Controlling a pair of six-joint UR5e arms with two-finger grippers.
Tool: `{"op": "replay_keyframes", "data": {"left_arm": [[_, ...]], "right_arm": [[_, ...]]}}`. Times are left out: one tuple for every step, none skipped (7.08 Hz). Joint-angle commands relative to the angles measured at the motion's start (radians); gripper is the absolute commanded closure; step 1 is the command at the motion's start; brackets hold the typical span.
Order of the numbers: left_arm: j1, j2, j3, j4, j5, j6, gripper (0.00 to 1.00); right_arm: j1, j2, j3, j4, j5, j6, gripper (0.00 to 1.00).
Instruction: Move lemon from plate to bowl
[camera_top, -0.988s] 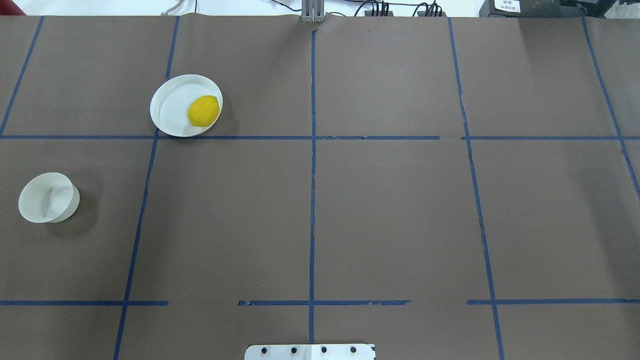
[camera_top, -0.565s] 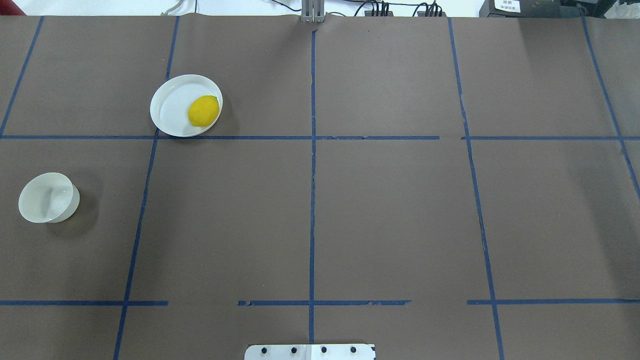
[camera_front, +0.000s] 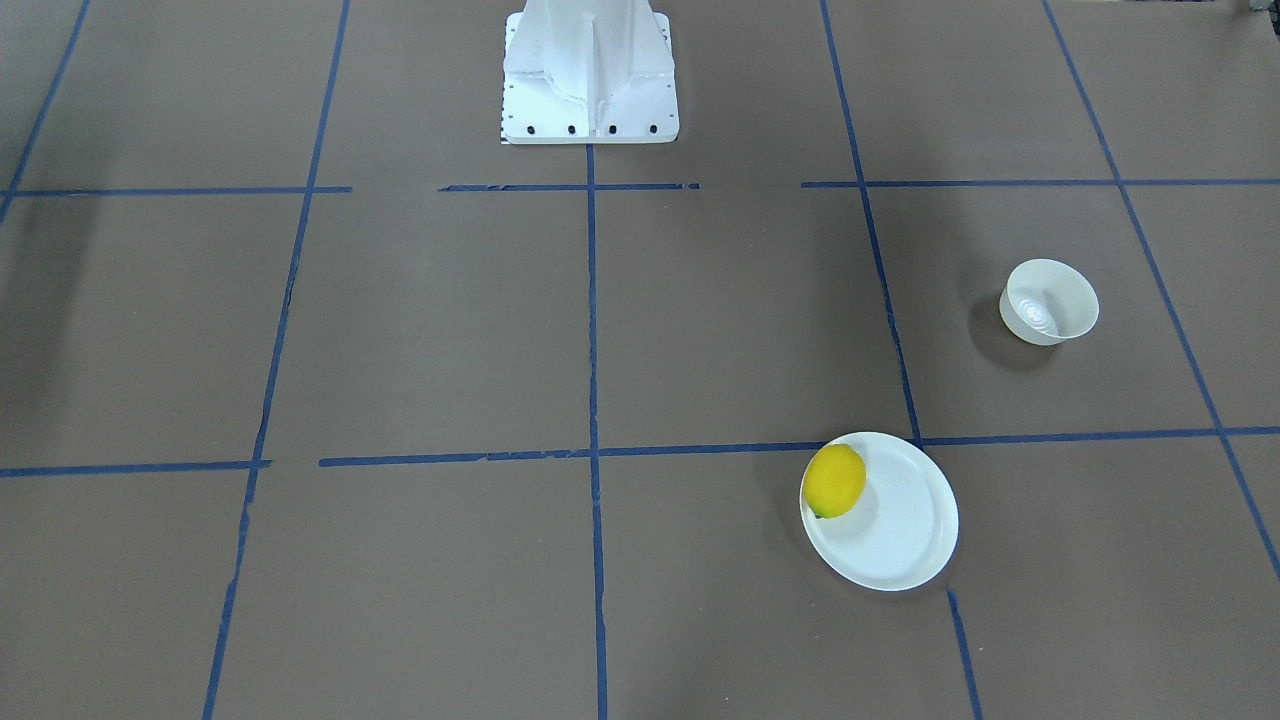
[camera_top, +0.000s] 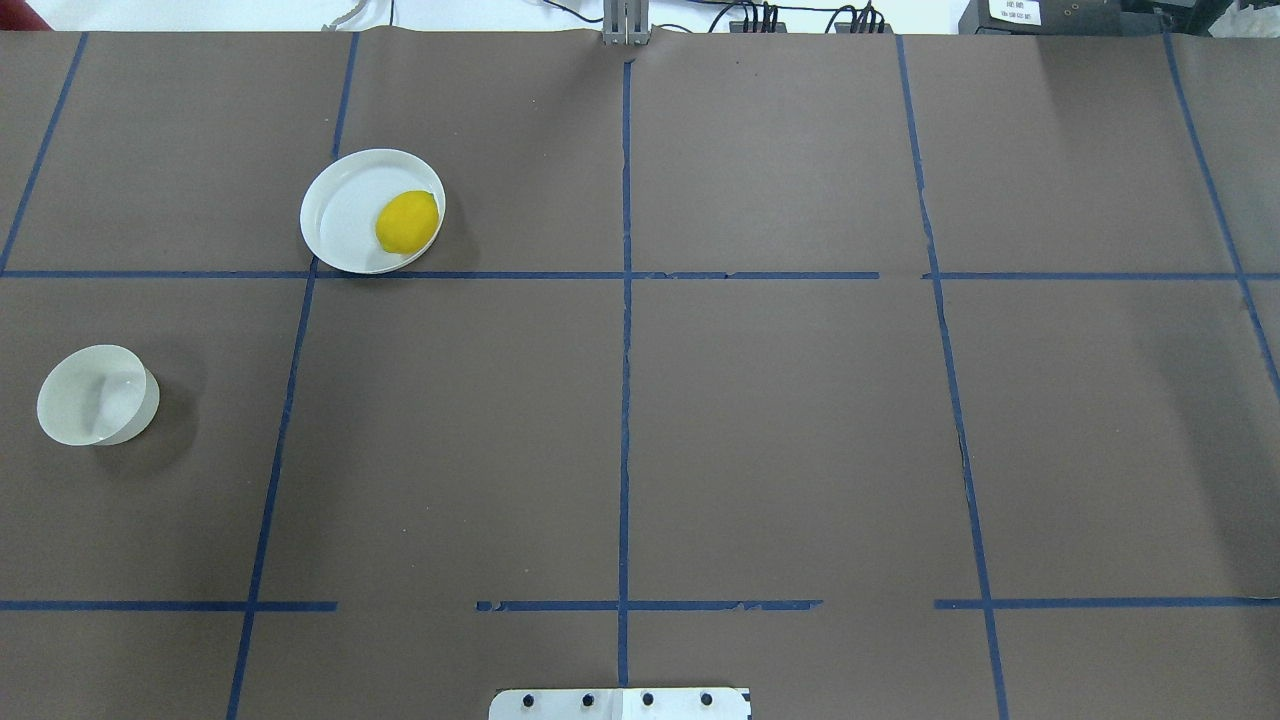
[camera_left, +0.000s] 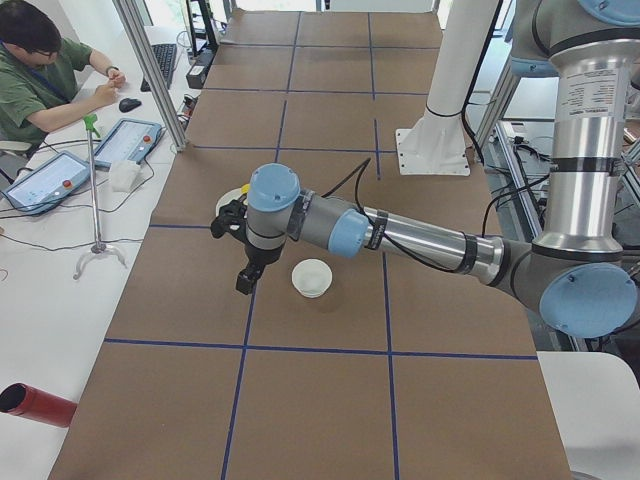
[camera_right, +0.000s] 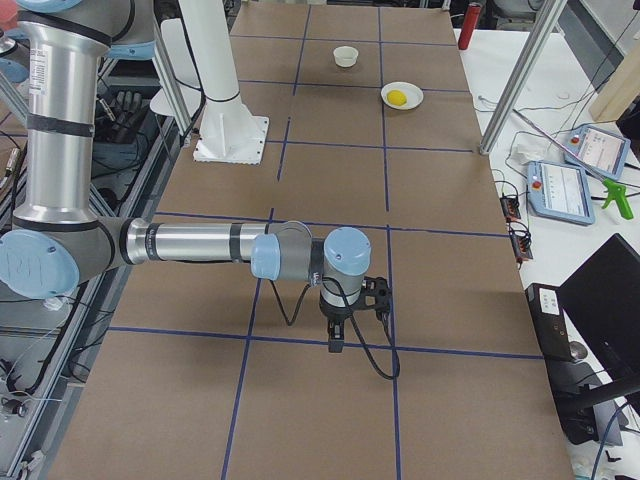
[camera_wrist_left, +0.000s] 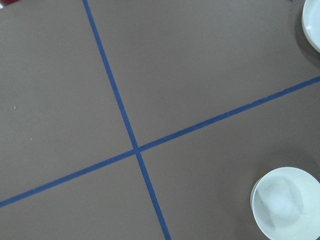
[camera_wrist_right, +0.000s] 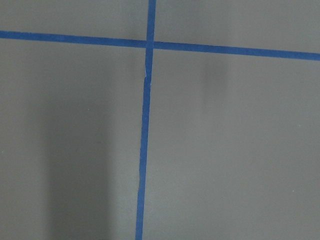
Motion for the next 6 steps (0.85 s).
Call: {"op": "replay_keyframes", "data": {"left_arm": [[0.154, -0.159, 0.064, 0.001, 0.009, -0.159, 0.0], [0.242, -0.225, 0.09, 0.0, 0.068, -0.254, 0.0], [0.293, -0.3, 0.127, -0.005, 0.087, -0.34, 0.0], [0.35, -0.381, 0.181, -0.007, 0.089, -0.418, 0.0], [0.401, -0.438, 0.228, -0.016, 0.107, -0.507, 0.0], [0.438, -0.498, 0.296, -0.08, 0.127, -0.595, 0.0]], "right_arm": [[0.0, 0.0, 0.0, 0.0, 0.0, 0.0, 0.0], [0.0, 0.0, 0.0, 0.0, 0.0, 0.0, 0.0], [0.0, 0.0, 0.0, 0.0, 0.0, 0.0, 0.0], [0.0, 0.0, 0.0, 0.0, 0.0, 0.0, 0.0], [0.0, 0.0, 0.0, 0.0, 0.0, 0.0, 0.0], [0.0, 0.0, 0.0, 0.0, 0.0, 0.0, 0.0]]}}
